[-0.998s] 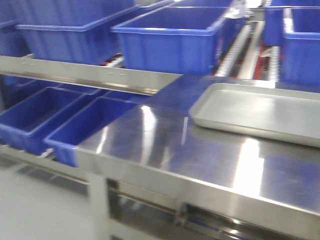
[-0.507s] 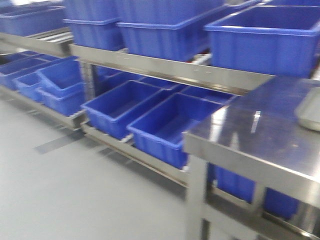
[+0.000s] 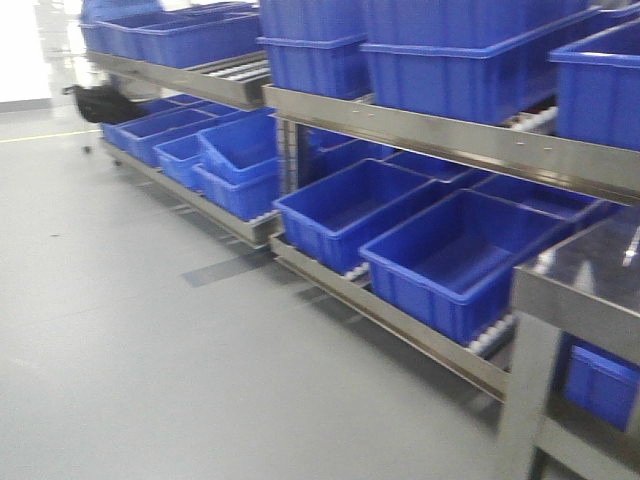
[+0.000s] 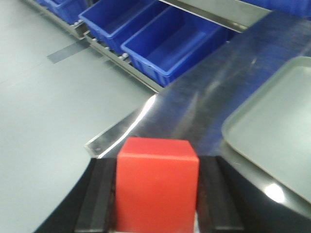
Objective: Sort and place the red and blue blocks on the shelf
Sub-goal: 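Drive the base away from the table carrying both cubes, then drive the base across the floor toward the shelf of blue bins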
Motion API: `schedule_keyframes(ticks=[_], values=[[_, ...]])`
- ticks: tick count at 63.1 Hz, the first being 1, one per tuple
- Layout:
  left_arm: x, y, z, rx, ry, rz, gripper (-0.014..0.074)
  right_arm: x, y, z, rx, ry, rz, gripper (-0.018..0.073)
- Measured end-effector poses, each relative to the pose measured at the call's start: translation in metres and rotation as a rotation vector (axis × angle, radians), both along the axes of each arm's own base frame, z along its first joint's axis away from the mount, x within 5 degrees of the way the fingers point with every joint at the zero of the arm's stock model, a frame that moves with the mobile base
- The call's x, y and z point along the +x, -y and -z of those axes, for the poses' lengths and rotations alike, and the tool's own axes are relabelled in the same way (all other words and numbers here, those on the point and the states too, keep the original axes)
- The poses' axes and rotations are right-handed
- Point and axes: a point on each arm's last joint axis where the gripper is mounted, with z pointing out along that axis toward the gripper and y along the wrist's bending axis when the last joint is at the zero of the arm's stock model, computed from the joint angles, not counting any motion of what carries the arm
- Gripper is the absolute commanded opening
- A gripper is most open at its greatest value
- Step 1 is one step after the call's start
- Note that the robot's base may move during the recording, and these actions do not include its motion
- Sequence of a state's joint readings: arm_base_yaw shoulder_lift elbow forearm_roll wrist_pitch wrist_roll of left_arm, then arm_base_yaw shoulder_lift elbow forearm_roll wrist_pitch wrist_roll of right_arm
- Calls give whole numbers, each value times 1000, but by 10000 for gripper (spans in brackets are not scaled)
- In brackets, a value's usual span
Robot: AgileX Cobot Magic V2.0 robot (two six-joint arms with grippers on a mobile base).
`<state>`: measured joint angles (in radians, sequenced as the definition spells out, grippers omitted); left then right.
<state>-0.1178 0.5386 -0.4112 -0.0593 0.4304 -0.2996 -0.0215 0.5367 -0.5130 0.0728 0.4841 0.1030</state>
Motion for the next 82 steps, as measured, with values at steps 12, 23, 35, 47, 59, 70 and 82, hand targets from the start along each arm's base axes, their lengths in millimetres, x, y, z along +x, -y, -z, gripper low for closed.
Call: schedule_keyframes(ticks=[12,23,35,47,59,70,82], values=[[0,0,0,0,0,0,125,0,0,0,0,0,0,49],[0,0,0,0,0,0,125,0,0,0,0,0,0,49],[0,0,0,0,0,0,125,0,0,0,0,0,0,49],[0,0,0,0,0,0,125,0,0,0,0,0,-4,49],[0,0,0,0,0,0,125,0,-3,0,0,0,-27,49],[0,0,0,0,0,0,125,0,-3,0,0,0,-29,49],[0,0,0,0,0,0,125,0,-3,0,0,0,-29,49]])
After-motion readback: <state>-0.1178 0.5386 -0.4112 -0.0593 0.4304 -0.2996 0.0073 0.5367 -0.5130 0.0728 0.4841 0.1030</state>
